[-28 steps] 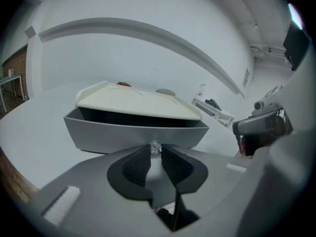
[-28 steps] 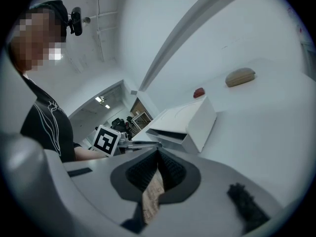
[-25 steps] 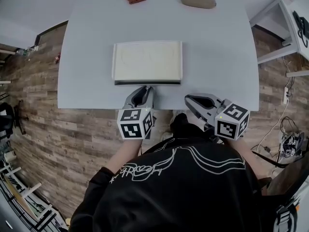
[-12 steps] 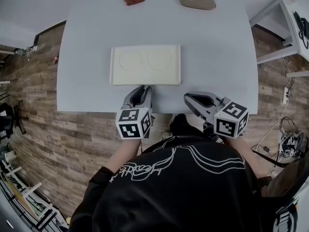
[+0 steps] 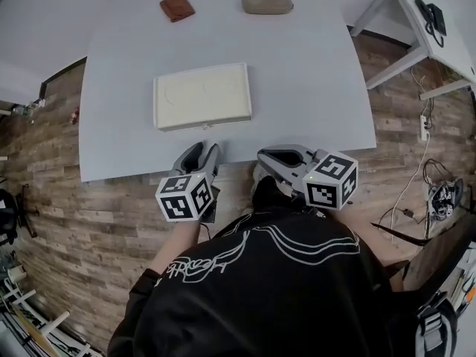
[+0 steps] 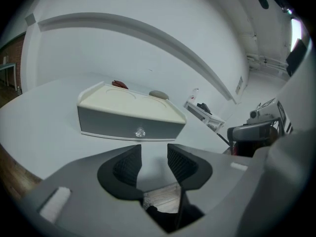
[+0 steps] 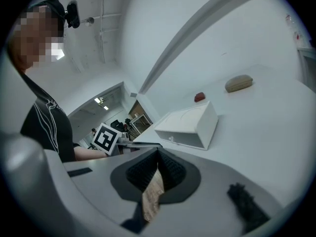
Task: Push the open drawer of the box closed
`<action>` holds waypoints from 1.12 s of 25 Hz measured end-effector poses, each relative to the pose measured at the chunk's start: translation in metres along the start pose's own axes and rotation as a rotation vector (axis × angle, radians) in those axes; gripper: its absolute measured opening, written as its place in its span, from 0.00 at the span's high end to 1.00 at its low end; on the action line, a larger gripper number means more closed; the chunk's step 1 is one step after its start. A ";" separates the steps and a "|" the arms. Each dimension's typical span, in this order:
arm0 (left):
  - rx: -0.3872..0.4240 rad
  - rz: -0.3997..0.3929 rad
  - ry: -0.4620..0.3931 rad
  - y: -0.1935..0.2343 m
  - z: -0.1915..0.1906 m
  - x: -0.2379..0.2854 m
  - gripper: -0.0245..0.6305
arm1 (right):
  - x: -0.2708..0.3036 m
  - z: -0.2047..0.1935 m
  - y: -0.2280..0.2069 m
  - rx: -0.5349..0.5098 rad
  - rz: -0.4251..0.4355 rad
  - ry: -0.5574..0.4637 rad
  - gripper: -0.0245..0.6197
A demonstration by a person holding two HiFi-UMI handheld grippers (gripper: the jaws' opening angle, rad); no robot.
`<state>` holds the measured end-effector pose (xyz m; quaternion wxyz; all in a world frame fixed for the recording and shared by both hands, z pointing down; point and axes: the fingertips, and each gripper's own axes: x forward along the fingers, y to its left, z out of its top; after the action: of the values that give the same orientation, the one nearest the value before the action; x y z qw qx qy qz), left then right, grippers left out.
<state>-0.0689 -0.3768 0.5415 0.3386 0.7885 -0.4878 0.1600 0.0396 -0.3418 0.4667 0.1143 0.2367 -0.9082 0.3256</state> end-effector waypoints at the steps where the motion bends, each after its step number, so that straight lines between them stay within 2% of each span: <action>1: 0.005 -0.020 0.001 -0.007 -0.001 -0.009 0.72 | -0.001 -0.002 0.008 -0.005 0.005 -0.004 0.95; 3: 0.017 -0.086 -0.006 -0.028 -0.003 -0.028 0.76 | -0.004 -0.008 0.025 -0.016 0.011 -0.010 0.95; 7: 0.052 -0.253 -0.095 -0.074 0.004 -0.078 0.95 | -0.009 -0.019 0.063 -0.044 0.029 -0.028 0.95; 10: 0.104 -0.362 -0.149 -0.107 0.003 -0.116 0.95 | -0.018 -0.027 0.089 -0.055 0.030 -0.048 0.95; 13: 0.143 -0.437 -0.178 -0.124 0.003 -0.146 0.95 | -0.027 -0.029 0.114 -0.098 0.031 -0.066 0.95; 16: 0.170 -0.479 -0.205 -0.137 0.007 -0.167 0.95 | -0.039 -0.028 0.134 -0.137 0.025 -0.077 0.95; 23: 0.232 -0.532 -0.226 -0.154 0.001 -0.197 0.95 | -0.056 -0.023 0.165 -0.141 0.018 -0.127 0.95; 28: 0.270 -0.557 -0.245 -0.159 0.000 -0.212 0.95 | -0.057 -0.021 0.188 -0.182 0.029 -0.150 0.95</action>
<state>-0.0300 -0.1898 0.3578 0.2003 0.9428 -0.2651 0.0285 -0.0046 -0.1808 0.3608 0.0622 0.2360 -0.9433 0.2249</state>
